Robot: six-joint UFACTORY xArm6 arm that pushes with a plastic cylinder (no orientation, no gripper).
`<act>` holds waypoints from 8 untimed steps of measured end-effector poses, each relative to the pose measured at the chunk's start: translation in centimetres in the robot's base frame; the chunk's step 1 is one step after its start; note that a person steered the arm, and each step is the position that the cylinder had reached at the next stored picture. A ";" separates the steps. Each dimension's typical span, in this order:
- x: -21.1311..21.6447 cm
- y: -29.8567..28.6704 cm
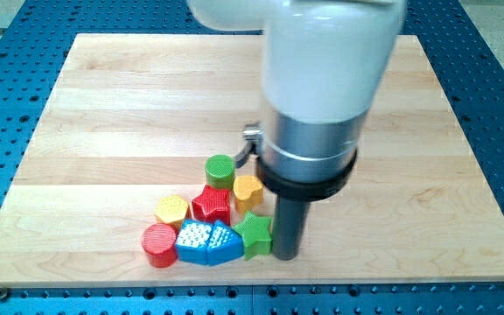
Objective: Separate the blue blocks and the green star and red circle from the group of blocks
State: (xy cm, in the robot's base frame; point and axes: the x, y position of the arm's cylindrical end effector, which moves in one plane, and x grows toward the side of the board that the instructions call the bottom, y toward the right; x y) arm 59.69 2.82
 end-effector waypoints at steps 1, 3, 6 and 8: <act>1.2 -2.4; 2.1 -3.9; 2.1 -15.0; 2.1 -16.9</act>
